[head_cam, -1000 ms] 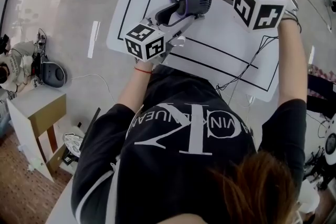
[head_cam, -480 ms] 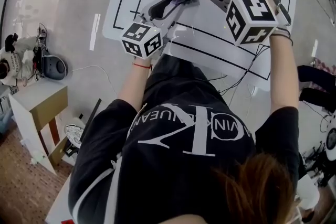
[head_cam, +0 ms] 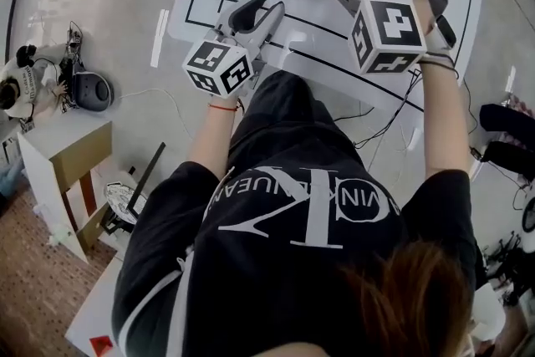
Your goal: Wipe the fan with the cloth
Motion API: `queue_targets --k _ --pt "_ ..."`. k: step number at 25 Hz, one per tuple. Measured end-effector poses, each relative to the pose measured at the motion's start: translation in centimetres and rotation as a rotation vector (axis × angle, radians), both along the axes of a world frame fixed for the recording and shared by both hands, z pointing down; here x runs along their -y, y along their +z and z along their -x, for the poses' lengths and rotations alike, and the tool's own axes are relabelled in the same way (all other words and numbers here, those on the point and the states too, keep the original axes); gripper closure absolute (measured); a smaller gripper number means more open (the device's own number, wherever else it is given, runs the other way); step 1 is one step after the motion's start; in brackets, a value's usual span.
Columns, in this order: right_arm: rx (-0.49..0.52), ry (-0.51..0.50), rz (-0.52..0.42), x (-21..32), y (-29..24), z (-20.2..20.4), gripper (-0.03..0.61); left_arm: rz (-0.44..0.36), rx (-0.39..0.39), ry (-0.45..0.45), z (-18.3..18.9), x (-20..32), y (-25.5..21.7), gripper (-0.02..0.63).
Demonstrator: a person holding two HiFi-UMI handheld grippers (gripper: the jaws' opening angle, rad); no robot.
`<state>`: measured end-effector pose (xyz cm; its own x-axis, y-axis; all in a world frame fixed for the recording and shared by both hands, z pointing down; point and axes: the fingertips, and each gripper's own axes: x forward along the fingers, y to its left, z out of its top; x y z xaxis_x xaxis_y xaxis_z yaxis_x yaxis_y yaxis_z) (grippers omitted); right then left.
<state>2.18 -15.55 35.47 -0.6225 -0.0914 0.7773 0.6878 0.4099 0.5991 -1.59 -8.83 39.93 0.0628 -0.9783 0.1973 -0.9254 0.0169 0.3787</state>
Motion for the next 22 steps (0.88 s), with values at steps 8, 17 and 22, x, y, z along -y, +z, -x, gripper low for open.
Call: queue_targets --k 8,17,22 --pt "0.023 0.045 -0.052 -2.0 3.1 -1.6 0.48 0.007 0.006 0.005 -2.1 -2.8 0.3 0.457" --pt "0.123 0.158 0.042 -1.8 2.2 -1.9 0.477 0.013 0.067 -0.012 -2.2 -5.1 -0.8 0.456" --pt "0.242 0.299 0.232 -2.9 0.0 -2.6 0.476 0.029 0.128 -0.011 -0.3 -5.7 -2.1 0.456"
